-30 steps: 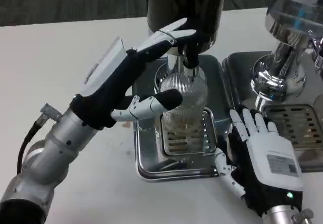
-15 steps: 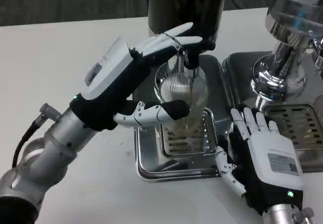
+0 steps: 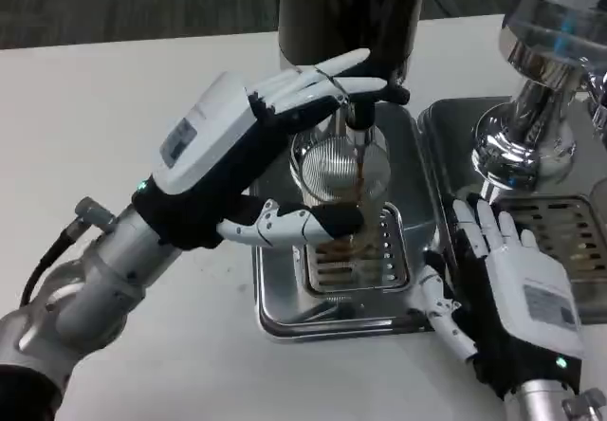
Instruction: Grasp the cup under the faucet to collect the drink, then remove the cup.
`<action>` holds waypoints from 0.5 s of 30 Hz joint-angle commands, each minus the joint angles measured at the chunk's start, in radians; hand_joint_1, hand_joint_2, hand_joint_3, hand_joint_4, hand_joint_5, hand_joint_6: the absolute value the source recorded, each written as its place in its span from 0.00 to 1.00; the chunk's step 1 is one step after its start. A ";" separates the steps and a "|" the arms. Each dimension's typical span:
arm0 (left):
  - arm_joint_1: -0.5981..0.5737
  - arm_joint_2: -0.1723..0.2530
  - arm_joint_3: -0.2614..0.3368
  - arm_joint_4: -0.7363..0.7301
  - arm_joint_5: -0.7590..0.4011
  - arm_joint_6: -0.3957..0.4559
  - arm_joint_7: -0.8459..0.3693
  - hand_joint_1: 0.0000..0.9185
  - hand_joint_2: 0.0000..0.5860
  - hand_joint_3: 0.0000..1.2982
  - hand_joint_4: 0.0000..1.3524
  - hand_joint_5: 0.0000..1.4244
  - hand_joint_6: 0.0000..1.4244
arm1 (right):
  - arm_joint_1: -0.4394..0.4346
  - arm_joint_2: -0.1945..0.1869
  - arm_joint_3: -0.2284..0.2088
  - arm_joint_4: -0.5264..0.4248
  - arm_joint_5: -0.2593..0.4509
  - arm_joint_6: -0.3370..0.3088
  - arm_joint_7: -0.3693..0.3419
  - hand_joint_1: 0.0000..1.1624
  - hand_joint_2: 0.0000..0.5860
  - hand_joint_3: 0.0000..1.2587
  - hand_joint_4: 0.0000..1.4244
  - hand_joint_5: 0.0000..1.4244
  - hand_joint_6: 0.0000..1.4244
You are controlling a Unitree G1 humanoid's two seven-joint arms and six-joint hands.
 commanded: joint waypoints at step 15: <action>0.005 0.024 -0.076 -0.034 0.094 -0.021 0.047 0.00 0.24 0.26 0.11 0.27 0.21 | -0.070 0.020 -0.110 -0.010 0.269 -0.106 0.107 0.18 0.46 0.00 0.00 0.00 0.00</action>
